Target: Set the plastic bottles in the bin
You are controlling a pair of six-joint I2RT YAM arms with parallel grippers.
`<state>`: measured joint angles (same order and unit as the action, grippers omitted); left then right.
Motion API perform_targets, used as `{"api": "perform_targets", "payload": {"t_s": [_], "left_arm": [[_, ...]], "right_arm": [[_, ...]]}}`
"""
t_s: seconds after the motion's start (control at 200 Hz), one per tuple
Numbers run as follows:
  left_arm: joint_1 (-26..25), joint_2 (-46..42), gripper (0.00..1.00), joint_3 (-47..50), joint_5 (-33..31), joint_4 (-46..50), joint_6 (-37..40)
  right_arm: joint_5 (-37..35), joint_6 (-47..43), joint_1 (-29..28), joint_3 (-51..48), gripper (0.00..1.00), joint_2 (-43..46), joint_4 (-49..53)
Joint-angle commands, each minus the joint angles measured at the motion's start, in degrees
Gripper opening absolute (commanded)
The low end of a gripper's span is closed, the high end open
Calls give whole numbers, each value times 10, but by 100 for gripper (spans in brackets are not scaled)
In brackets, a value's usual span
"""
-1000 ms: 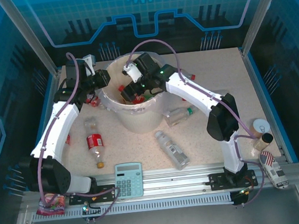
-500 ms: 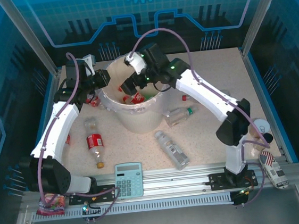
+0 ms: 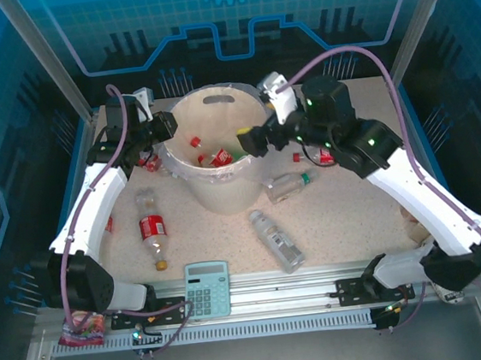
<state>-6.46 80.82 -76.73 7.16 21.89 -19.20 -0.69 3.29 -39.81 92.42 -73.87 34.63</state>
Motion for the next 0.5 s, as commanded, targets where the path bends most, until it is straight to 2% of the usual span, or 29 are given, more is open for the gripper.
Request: {"api": "perform_targets", "payload": {"t_s": [0.0, 0.27, 0.49], "left_arm": [[8, -8, 21, 10, -2, 22, 9], [8, -7, 21, 8, -11, 26, 15], [8, -7, 21, 8, -12, 27, 17]], "right_arm": [[-57, 30, -1, -58, 100, 47, 69], [-36, 164, 2, -248, 96, 157, 149], [6, 253, -9, -386, 95, 189, 151]]}}
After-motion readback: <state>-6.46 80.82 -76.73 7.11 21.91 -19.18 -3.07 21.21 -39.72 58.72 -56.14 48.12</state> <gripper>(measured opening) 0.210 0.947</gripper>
